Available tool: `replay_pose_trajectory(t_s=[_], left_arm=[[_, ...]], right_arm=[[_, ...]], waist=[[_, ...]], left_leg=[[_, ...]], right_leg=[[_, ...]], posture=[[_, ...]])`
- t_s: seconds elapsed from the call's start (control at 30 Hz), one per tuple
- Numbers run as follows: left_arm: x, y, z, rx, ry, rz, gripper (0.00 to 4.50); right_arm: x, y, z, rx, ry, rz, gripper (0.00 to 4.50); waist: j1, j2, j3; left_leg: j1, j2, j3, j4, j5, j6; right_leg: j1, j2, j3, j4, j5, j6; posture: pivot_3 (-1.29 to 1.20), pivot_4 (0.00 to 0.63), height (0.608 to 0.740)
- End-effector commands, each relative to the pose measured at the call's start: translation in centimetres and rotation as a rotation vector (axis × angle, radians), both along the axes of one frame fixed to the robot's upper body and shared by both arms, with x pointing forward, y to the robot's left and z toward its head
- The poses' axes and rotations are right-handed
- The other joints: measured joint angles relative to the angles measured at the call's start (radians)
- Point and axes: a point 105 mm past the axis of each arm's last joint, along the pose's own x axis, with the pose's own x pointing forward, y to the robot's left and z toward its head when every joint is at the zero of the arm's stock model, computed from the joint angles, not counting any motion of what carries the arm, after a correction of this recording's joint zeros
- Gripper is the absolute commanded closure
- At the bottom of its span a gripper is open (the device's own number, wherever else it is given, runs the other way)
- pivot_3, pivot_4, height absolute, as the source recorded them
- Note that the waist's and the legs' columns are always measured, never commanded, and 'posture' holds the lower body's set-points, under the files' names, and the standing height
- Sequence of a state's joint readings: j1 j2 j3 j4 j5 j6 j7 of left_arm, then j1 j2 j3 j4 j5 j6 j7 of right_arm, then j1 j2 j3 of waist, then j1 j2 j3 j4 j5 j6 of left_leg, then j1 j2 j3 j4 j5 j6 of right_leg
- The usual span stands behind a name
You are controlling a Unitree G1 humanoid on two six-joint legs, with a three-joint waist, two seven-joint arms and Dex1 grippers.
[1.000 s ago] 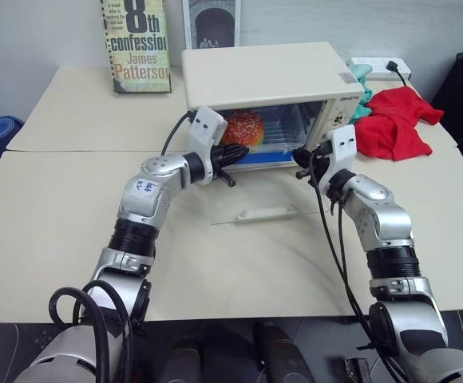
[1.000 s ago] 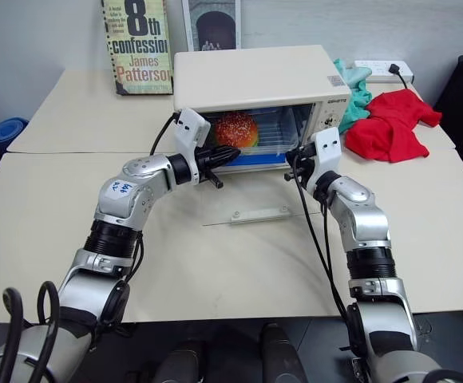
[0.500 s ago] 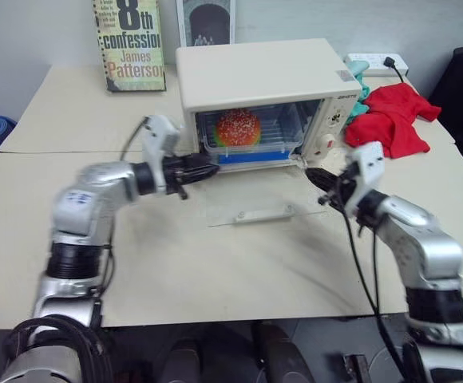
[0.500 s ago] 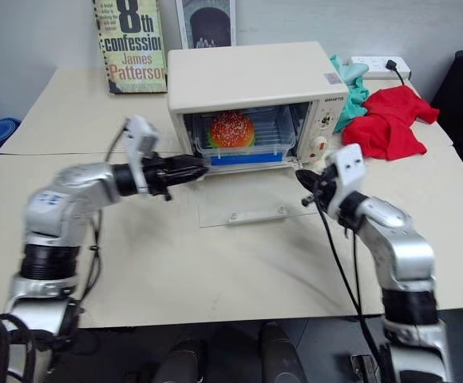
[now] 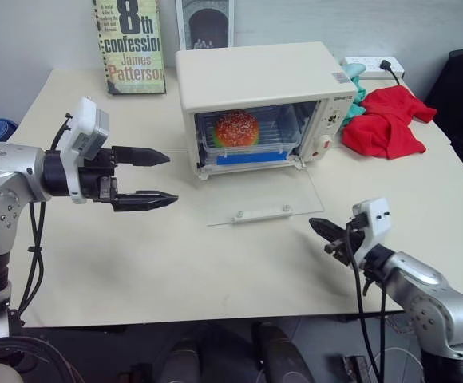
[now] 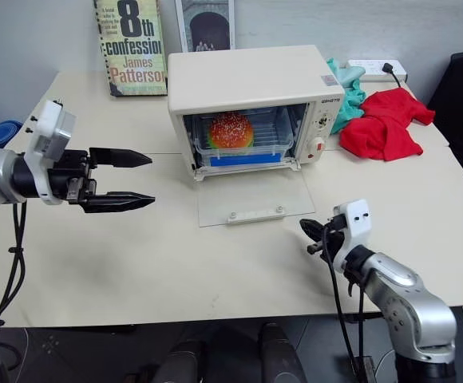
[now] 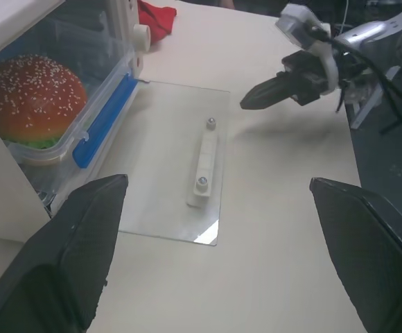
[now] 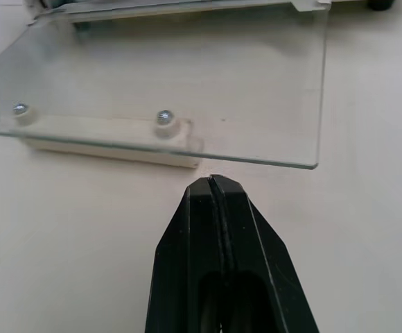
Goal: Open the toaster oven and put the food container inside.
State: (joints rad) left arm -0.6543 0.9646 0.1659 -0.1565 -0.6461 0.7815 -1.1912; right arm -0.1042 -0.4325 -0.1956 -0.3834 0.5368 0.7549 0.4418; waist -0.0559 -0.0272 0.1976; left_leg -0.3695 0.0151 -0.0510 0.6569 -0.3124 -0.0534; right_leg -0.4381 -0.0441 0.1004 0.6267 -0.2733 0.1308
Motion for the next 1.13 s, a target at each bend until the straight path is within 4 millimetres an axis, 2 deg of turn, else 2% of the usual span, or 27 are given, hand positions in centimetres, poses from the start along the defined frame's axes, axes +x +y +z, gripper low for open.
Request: replay_pose_trajectory(t_s=[0.03, 0.23, 0.3, 0.43, 0.57, 0.7, 0.8, 0.93, 1.07, 1.13], left_arm=[[-0.1, 0.2, 1.3, 0.023, -0.065, -0.01, 0.03], [0.1, -0.1, 1.3, 0.015, -0.061, -0.019, 0.03], [0.1, -0.1, 1.2, 0.012, -0.057, -0.02, 0.03], [0.3, -0.2, 1.0, 0.001, -0.053, -0.021, 0.03], [0.6, 0.0, 1.0, -0.002, -0.051, -0.018, 0.0], [0.8, 0.8, 1.4, -0.007, -0.058, 0.001, 0.0], [0.9, 1.6, 1.9, -0.008, -0.067, 0.02, 0.0], [0.8, 2.5, 2.8, -0.016, -0.077, 0.035, 0.0], [0.7, 2.8, 3.6, -0.039, -0.078, 0.035, 0.0], [0.8, 2.6, 3.2, -0.022, -0.086, 0.035, 0.0]], right_arm=[[1.1, -0.4, 0.1, -0.011, -0.041, -0.026, 4.5], [2.0, -0.2, 1.0, -0.001, -0.091, -0.025, 4.5], [2.1, -0.1, 2.1, 0.009, -0.12, -0.015, 4.5], [2.0, -0.2, 6.5, 0.0, -0.226, 0.026, 4.5], [0.7, -1.3, 11.3, -0.018, -0.303, 0.094, 3.75], [-1.4, -3.0, 14.1, -0.123, -0.301, 0.171, 2.4], [-3.2, -3.7, 15.5, -0.155, -0.273, 0.249, 1.35], [-4.6, -4.0, 15.9, -0.218, -0.25, 0.318, 0.03], [-4.5, -4.1, 16.1, -0.202, -0.251, 0.327, 0.03], [-4.3, -3.9, 15.9, -0.198, -0.257, 0.327, 0.03]], waist=[[0.0, 0.0, 0.0], [0.001, 0.0, 0.0], [-0.002, 0.0, 0.0], [-0.002, 0.001, 0.001], [0.001, 0.003, 0.002], [0.008, 0.002, 0.001], [0.01, 0.002, 0.002], [0.005, 0.001, 0.002], [0.001, 0.002, 0.002], [0.001, 0.002, 0.002]], left_leg=[[0.0, 0.0, 0.0, 0.0, 0.0, 0.0], [-0.001, 0.0, 0.0, 0.0, 0.0, 0.0], [-0.001, 0.0, 0.0, 0.0, 0.0, 0.0], [-0.001, 0.0, 0.0, 0.0, 0.0, 0.0], [-0.001, 0.0, 0.0, 0.0, 0.0, 0.0], [-0.002, 0.0, -0.002, -0.001, 0.0, 0.001], [-0.002, 0.0, -0.001, 0.0, 0.0, 0.001], [-0.001, 0.001, 0.0, 0.0, -0.001, 0.002], [-0.001, 0.001, 0.001, 0.0, -0.001, 0.002], [-0.001, 0.001, 0.001, 0.0, -0.001, 0.002]], right_leg=[[0.0, 0.0, 0.0, 0.0, 0.0, 0.0], [-0.001, 0.0, 0.0, 0.0, 0.0, 0.0], [-0.001, 0.0, 0.0, 0.0, 0.0, 0.0], [-0.002, 0.0, 0.0, 0.001, 0.0, 0.0], [-0.002, 0.0, 0.0, 0.001, 0.0, 0.0], [-0.001, 0.0, -0.001, -0.001, 0.0, 0.0], [-0.001, 0.0, -0.001, -0.001, 0.0, 0.0], [-0.001, 0.0, 0.0, -0.001, 0.0, 0.0], [-0.001, 0.0, 0.0, 0.0, 0.0, 0.0], [-0.001, 0.0, 0.0, 0.0, 0.0, 0.0]], posture=[[0.0, 0.15, 0.74], [0.0, 0.15, 0.74], [0.0, 0.15, 0.74], [0.0, 0.15, 0.74], [0.0, 0.15, 0.74], [0.0, 0.15, 0.74], [0.0, 0.15, 0.74], [0.0, 0.15, 0.74], [0.0, 0.15, 0.74], [0.0, 0.15, 0.74]])
